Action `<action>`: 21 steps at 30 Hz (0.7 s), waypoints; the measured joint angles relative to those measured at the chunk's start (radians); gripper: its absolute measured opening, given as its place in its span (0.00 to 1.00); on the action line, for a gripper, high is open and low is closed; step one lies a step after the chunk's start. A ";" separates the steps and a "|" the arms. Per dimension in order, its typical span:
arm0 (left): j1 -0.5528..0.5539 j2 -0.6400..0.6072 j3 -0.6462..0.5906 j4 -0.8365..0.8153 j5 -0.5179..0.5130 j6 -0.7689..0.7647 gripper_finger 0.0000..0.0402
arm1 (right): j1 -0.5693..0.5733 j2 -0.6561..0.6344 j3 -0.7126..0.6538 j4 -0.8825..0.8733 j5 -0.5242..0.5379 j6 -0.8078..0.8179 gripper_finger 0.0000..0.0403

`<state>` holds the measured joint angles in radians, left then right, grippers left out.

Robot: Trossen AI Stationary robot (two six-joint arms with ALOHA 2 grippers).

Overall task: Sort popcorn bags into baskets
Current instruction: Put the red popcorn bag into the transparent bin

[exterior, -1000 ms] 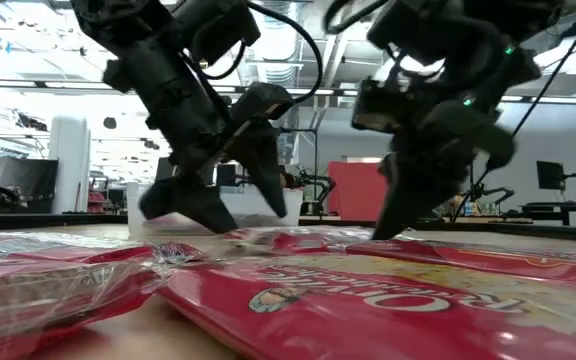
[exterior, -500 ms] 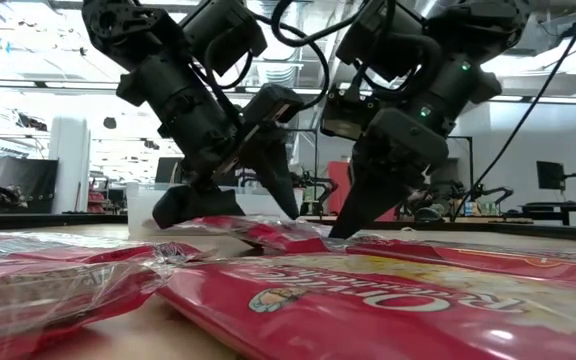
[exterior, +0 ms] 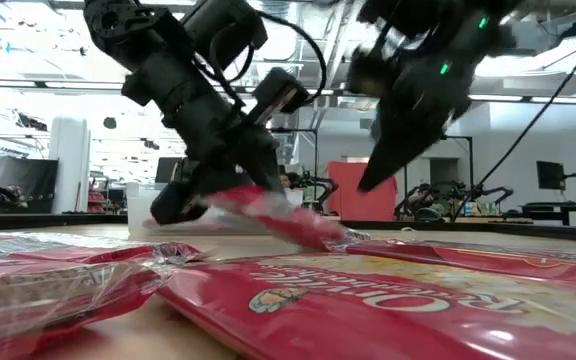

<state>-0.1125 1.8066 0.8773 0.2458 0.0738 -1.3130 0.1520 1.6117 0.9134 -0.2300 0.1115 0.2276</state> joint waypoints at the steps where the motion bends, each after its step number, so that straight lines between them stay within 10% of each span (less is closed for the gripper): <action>1: 0.000 -0.022 0.001 -0.012 0.000 -0.006 0.02 | 0.001 -0.041 0.000 -0.040 0.002 0.000 0.03; 11: 0.002 -0.447 0.012 -0.365 -0.355 -0.008 0.01 | 0.001 -0.399 0.001 -0.266 0.266 0.044 0.07; 16: 0.011 -0.637 0.014 -0.795 -0.699 -0.195 0.01 | -0.020 -0.424 0.000 -0.273 0.311 0.045 0.05; 21: 0.031 -0.665 0.012 -1.056 -0.832 -0.395 0.01 | -0.024 -0.384 0.000 -0.274 0.310 0.044 0.03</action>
<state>-0.0817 1.1421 0.8890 -0.8097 -0.7583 -1.7083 0.1284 1.2280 0.9134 -0.5044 0.4216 0.2715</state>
